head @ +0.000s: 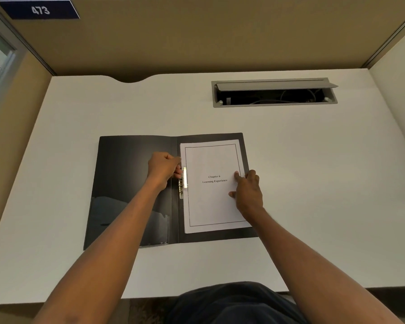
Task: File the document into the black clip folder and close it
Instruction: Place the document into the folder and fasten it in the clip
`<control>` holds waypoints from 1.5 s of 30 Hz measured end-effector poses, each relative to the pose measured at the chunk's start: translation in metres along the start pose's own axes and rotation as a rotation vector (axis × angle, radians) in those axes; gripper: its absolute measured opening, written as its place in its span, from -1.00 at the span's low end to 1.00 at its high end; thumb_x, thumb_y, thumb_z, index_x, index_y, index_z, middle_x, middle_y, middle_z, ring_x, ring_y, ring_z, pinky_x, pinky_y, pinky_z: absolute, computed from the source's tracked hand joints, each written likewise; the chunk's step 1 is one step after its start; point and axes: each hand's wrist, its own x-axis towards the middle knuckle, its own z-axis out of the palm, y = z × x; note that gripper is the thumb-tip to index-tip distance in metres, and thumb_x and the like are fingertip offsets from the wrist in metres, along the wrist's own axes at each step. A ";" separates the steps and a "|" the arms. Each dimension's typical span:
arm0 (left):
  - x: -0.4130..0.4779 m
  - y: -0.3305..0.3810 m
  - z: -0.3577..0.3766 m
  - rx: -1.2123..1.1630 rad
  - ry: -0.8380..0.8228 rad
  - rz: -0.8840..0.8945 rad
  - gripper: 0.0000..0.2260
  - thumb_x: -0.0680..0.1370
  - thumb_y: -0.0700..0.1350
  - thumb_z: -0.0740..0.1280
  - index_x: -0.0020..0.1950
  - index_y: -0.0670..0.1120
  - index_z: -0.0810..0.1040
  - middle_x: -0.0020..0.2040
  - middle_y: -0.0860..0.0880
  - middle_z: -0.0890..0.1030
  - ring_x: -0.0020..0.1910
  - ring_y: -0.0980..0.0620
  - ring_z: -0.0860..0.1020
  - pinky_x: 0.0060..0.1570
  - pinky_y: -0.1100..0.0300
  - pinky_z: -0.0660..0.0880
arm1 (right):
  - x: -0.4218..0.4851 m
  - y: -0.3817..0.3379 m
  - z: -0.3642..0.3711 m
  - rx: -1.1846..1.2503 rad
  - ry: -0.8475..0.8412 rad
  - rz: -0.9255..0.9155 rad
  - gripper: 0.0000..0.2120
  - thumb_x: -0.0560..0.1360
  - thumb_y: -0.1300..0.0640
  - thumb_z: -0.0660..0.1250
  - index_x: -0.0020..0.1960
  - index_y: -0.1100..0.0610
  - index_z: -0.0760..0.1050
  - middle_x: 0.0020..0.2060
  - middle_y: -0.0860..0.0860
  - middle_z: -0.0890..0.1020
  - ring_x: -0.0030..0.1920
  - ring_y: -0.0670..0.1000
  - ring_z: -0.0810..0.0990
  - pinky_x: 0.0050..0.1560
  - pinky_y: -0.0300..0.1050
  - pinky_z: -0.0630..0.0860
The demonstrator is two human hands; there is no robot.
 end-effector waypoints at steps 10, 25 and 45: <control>-0.043 -0.024 0.006 -0.045 0.115 0.045 -0.95 0.58 -0.22 0.43 -0.07 -0.17 0.67 -0.19 -0.12 0.73 -0.28 -0.01 0.75 -0.17 0.11 0.71 | 0.001 0.002 0.000 -0.097 -0.008 -0.035 -0.33 0.51 0.14 0.48 0.55 0.12 0.30 0.41 0.19 0.29 0.44 0.20 0.29 0.27 0.08 0.51; -0.073 -0.077 0.017 0.037 0.259 0.105 -0.88 0.53 -0.13 0.51 -0.12 -0.15 0.65 -0.26 -0.07 0.69 -0.35 0.00 0.66 -0.34 0.22 0.65 | 0.002 0.000 0.000 -0.105 -0.027 -0.017 -0.32 0.50 0.16 0.49 0.55 0.14 0.30 0.39 0.19 0.31 0.42 0.20 0.31 0.25 0.08 0.52; -0.074 -0.092 0.029 0.267 0.300 0.109 -0.75 0.51 -0.04 0.51 -0.18 -0.17 0.54 -0.30 0.00 0.53 -0.37 0.09 0.46 -0.41 0.30 0.33 | 0.003 -0.001 -0.001 -0.108 -0.034 -0.010 -0.32 0.51 0.16 0.48 0.55 0.14 0.29 0.39 0.20 0.30 0.43 0.21 0.30 0.26 0.08 0.51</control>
